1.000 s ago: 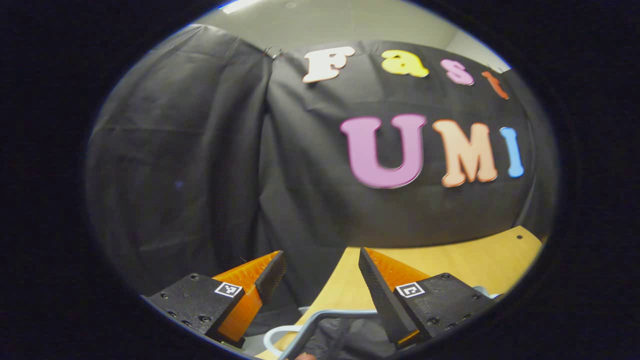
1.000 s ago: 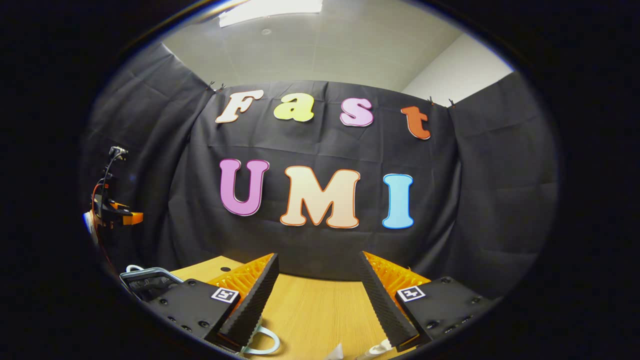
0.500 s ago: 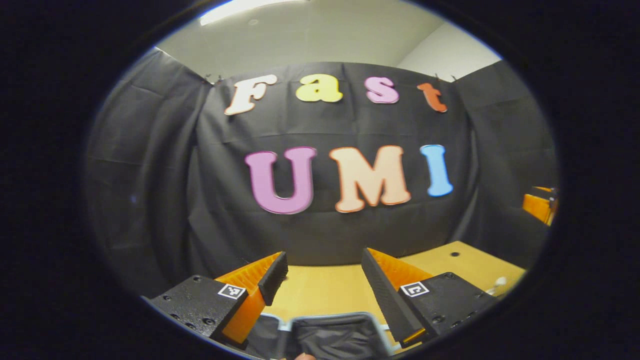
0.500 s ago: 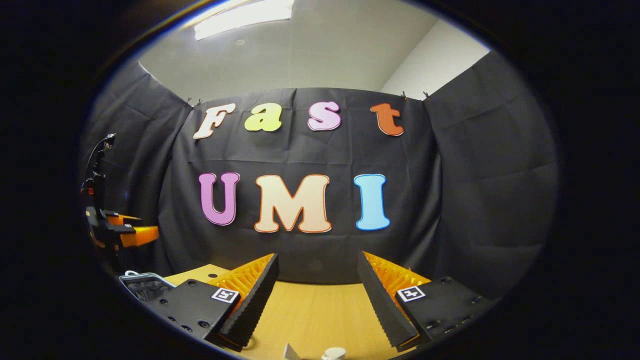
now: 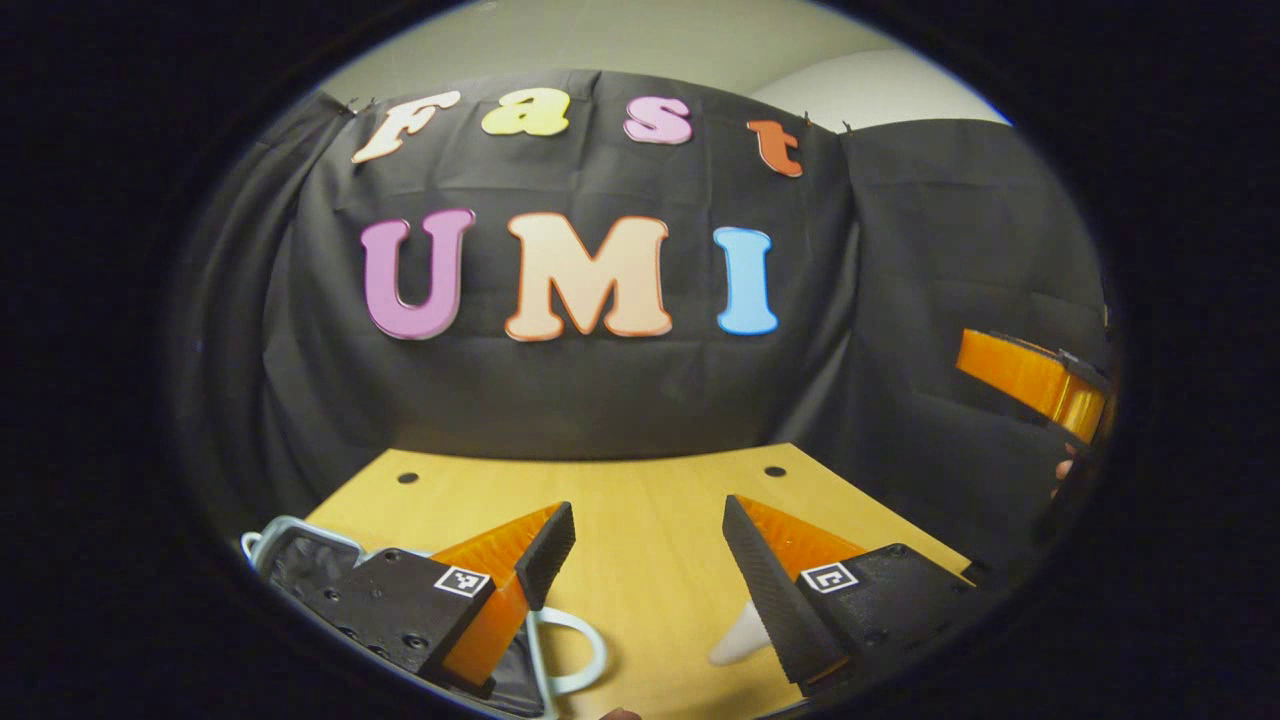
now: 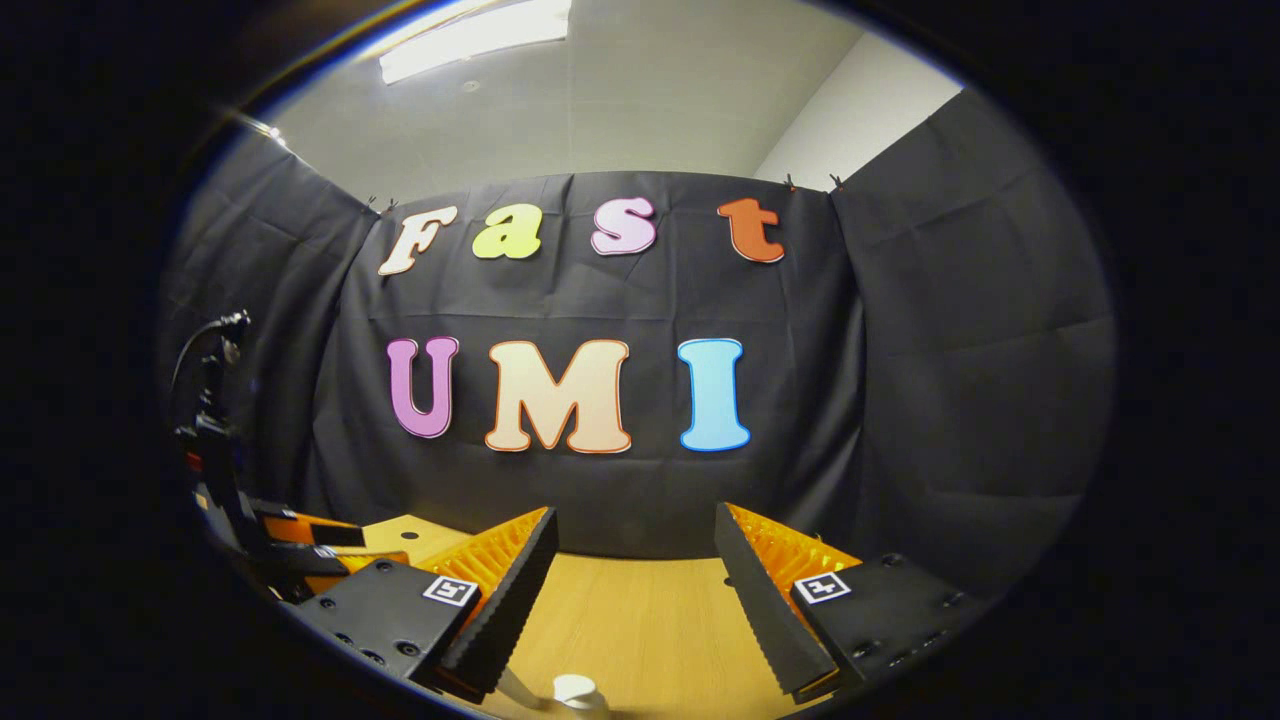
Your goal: First open the suitcase, pack the skin care products into it, and then close the suitcase.
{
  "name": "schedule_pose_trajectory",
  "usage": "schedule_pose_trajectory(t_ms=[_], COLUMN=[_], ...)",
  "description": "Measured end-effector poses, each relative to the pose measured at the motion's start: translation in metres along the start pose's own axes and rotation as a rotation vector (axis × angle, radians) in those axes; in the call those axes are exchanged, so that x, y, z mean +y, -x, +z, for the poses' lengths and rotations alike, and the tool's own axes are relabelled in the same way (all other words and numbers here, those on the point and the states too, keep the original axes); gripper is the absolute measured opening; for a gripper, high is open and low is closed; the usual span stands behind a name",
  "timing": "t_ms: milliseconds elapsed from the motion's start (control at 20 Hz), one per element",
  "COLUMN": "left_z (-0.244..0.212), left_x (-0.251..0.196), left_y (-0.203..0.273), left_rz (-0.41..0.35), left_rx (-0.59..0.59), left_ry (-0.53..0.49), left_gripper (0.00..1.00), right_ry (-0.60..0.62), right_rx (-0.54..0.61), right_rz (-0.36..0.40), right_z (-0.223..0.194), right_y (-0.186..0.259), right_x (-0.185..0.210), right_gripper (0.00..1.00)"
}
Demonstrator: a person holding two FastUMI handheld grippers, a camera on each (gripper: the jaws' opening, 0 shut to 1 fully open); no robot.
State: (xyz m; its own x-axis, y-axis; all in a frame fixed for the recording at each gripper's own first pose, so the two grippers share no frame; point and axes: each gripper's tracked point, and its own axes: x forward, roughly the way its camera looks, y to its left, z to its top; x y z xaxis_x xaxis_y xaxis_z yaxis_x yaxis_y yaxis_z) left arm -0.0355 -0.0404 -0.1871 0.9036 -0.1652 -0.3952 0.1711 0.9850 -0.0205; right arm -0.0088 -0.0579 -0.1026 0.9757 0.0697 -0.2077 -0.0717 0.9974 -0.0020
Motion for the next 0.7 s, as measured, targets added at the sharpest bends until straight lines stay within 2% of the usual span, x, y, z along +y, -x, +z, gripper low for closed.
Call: schedule_pose_trajectory(t_ms=[100, 150, 400, 550, 700], left_z=[-0.026, -0.039, -0.101, -0.137, -0.171], left_x=[-0.021, -0.03, -0.057, -0.063, -0.069], left_y=[-0.011, -0.014, -0.026, -0.032, -0.039], left_rz=[-0.009, -0.012, -0.016, -0.008, -0.017], left_rx=[0.046, 0.069, 0.196, 0.262, 0.338], left_ry=[0.014, 0.018, 0.043, 0.051, 0.052], left_gripper=[0.96, 0.97, 0.96, 0.97, 0.97], right_ry=[0.01, 0.014, 0.025, 0.038, 0.05], right_rx=[0.009, 0.012, 0.038, 0.062, 0.08], right_rz=[-0.005, -0.009, -0.034, -0.034, -0.026], right_z=[-0.004, -0.006, -0.018, -0.028, -0.035], right_y=[0.005, 0.007, 0.014, 0.019, 0.021], right_x=[-0.017, -0.024, -0.054, -0.06, -0.057], right_gripper=[0.96, 0.99, 0.99, 0.96, 0.99])
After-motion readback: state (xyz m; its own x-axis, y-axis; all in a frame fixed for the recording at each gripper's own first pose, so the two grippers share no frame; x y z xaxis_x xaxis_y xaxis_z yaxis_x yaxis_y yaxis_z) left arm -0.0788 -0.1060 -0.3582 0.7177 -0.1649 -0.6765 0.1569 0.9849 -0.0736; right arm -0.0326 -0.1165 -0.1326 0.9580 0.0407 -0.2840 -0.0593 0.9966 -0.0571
